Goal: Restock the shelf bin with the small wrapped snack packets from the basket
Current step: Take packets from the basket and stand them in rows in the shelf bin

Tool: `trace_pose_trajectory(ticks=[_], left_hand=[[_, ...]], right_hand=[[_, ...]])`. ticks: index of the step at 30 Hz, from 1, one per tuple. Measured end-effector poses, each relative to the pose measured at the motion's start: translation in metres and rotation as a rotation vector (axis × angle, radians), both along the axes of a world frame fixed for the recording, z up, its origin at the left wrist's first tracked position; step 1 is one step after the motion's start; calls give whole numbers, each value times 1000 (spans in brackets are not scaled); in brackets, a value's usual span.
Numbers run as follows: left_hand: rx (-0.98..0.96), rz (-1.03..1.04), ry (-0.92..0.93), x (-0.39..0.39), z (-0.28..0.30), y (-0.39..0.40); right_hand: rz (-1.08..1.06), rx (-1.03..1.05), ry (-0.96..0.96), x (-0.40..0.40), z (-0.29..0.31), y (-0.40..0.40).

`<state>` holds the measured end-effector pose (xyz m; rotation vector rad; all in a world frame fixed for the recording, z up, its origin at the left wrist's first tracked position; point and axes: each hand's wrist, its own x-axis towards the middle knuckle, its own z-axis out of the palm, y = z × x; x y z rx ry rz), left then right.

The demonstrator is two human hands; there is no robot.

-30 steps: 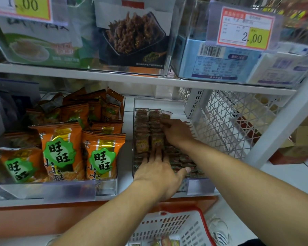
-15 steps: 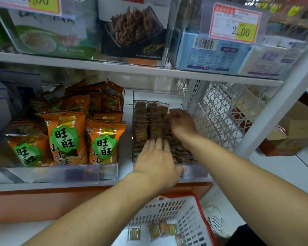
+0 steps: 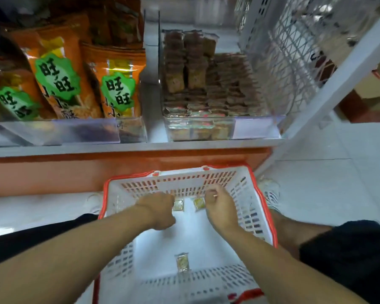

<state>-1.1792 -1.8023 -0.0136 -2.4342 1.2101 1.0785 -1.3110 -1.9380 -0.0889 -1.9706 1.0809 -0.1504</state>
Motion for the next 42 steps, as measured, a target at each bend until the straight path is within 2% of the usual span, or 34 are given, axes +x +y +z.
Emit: trace_pose_trajectory(ticks=[3,5,7,10,13,20,24,26,27,30,31,32,34,37,42], left_hand=[[139,94,51,6,-80,24],[193,106,46,11,-121,39],[167,147,30,19,-152,47],[99,220,-9,29,-189,53],[120,204,-45,31,-212,52],[119,196,-227,26,-222,45],[75,217,-177,26,-220,47],[-27,259,-28,18,-214,48],[-78,272,79,10,-210,47],[-117,149,308,-22,-199,33],[-109,98,347,-34,-198,28],[-101,57,372,-45,-197,23],[-96,-6,381,-63,-200,19],[-66,-71,390,-78,-209,23],[-12,85,447,-83,-213,32]], right_hand=[[163,22,530,-29,-60,-17],[246,-51,691,-35,-85,-32],[348,-130,803,-31,-102,-41],[439,-221,871,-17,-117,-47],[497,-272,957,-6,-126,-45],[510,-213,1115,-21,-137,-42],[592,-129,1194,-21,-131,-44],[720,0,1181,-13,-125,-45],[751,50,1103,-9,-125,-45],[480,157,525,5,-119,-44],[387,110,400,10,-118,-44],[310,51,353,13,-117,-44],[234,26,396,15,-123,-46],[314,88,572,10,-133,-49],[299,-39,576,7,-138,-43]])
